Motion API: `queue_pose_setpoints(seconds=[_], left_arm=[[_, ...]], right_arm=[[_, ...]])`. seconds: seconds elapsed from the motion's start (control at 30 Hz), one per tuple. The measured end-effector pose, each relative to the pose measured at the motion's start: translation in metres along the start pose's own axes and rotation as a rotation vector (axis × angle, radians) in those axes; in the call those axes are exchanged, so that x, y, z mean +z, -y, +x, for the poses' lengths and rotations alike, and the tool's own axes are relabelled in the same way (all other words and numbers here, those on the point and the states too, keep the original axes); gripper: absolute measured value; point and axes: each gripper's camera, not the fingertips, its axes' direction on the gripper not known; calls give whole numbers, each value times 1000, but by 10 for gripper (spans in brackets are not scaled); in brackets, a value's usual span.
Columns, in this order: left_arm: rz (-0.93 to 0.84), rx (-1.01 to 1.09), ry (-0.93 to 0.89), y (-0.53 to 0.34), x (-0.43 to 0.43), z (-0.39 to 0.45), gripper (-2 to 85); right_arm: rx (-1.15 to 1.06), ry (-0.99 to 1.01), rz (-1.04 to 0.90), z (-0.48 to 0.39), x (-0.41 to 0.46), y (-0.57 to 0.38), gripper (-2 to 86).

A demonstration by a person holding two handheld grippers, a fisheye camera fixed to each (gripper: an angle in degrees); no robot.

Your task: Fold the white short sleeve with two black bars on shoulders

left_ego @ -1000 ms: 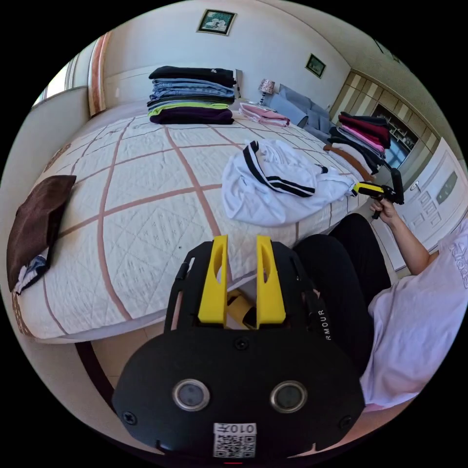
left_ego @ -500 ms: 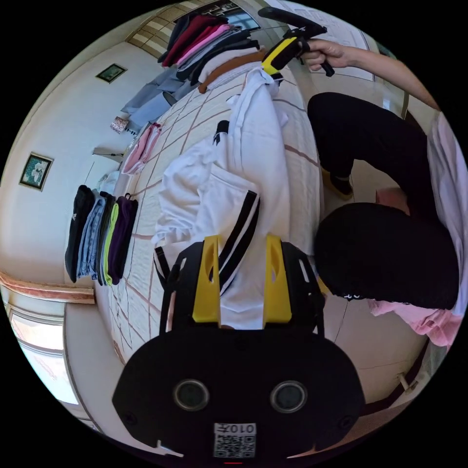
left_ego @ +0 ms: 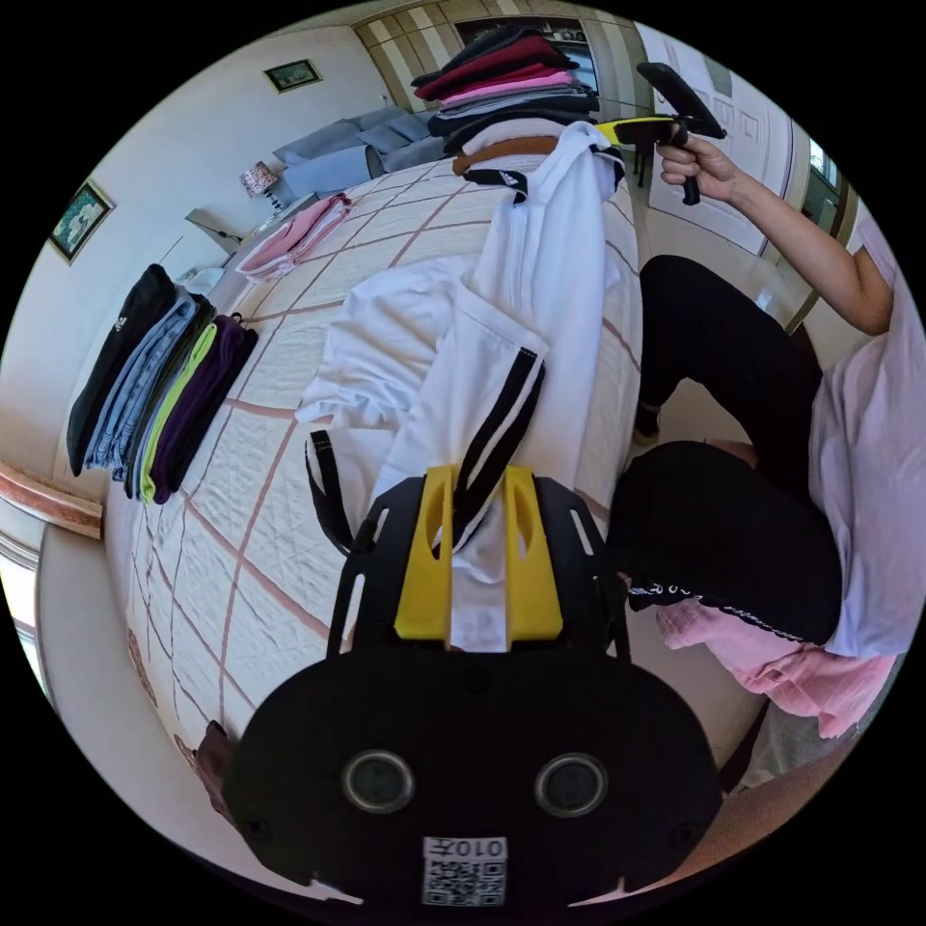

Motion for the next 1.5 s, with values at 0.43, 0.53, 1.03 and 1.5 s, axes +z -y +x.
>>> queue_pose_setpoints(seconds=[0.43, 0.53, 1.03, 1.5], left_arm=[[435, -407, -402, -70, -106, -108, 18], [442, -467, -368, -73, -119, -112, 16], [386, -520, -265, 4, -197, -126, 14], [489, -601, -128, -11, -310, -89, 8]], right_arm=[[87, -33, 3, 10, 6, -30, 105], [-56, -114, -46, -28, 18, -29, 136], [-317, -573, -276, -140, 116, -17, 145], [-342, -350, -147, -144, 7, 50, 52]])
